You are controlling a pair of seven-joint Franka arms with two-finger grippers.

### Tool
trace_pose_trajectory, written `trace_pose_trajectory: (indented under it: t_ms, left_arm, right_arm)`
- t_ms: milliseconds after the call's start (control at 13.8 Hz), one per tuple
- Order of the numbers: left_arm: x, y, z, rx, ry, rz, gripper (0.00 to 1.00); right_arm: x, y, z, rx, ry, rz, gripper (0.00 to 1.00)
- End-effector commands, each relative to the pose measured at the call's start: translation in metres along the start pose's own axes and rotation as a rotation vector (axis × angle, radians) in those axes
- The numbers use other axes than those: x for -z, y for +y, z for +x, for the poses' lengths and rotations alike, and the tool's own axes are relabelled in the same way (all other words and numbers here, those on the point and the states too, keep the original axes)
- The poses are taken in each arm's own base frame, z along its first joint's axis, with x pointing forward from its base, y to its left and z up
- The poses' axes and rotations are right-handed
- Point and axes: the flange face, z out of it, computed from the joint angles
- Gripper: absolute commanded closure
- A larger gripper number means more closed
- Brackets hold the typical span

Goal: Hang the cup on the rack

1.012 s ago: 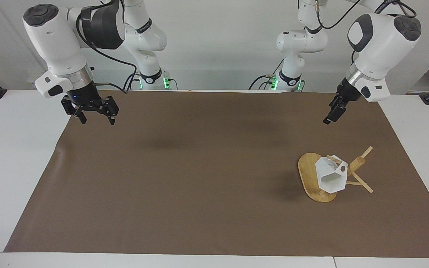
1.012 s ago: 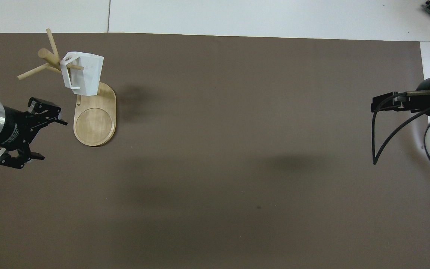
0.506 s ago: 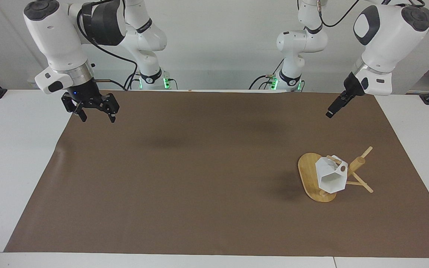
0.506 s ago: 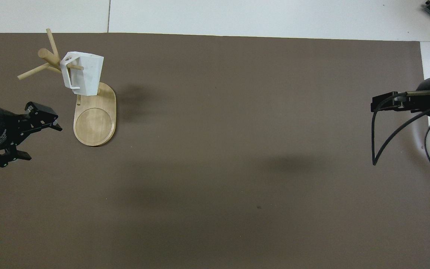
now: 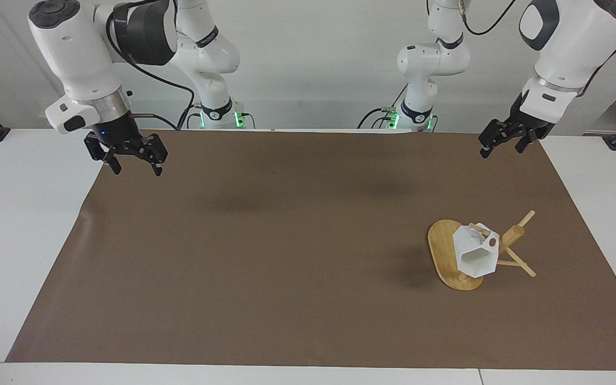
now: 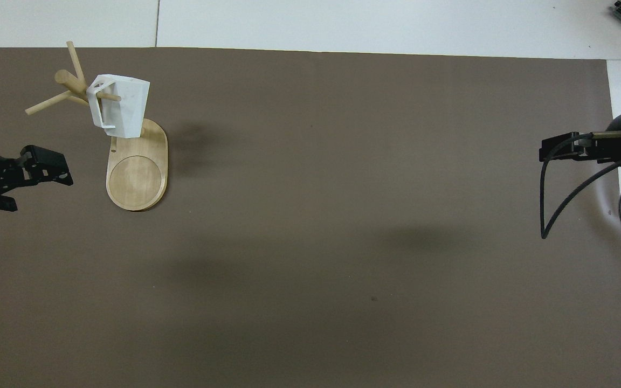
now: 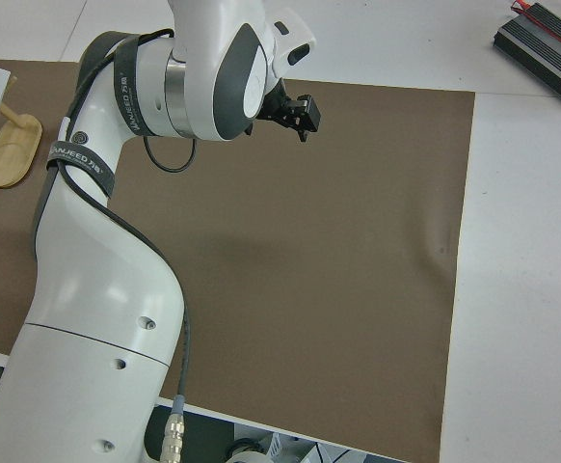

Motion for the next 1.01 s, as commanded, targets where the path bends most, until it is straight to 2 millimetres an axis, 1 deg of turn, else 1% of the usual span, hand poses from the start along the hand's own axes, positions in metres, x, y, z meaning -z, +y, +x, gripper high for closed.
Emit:
trace_pose_trajectory:
  t_ms: [0,72,217,289,434,651,795,940]
  left_arm:
    - [0.025,-0.004,0.005,-0.101,-0.021,0.022,0.0]
    - [0.028,-0.004,0.008,-0.106,-0.037,0.017,0.0]
    - [0.042,-0.004,0.015,-0.115,-0.045,0.016,0.0]
    - [0.045,-0.004,0.02,-0.128,-0.045,0.015,0.0]
    - [0.046,-0.004,0.022,-0.135,-0.04,0.034,0.0]
    - [0.05,-0.005,0.021,-0.169,-0.022,0.036,0.0]
    - [0.041,-0.007,0.018,-0.156,-0.029,0.035,0.0]
    - [0.032,-0.007,0.011,-0.153,-0.041,0.037,0.0]
  right_arm:
    - [0.004,-0.001,-0.006,-0.019,-0.004,0.013,0.0]
    - [0.005,0.006,-0.006,-0.024,0.0,0.01,0.0]
    - [0.006,0.015,-0.005,-0.045,0.006,0.01,0.0]
    - [0.007,0.016,-0.005,-0.048,0.009,0.01,0.0]
    - [0.013,0.025,-0.006,-0.059,0.019,0.009,0.0]
    - [0.023,0.021,-0.008,-0.051,0.01,0.01,0.0]
    - [0.025,0.02,-0.01,-0.05,-0.01,0.011,0.0]
    - [0.023,0.021,-0.014,-0.051,-0.043,0.011,0.0]
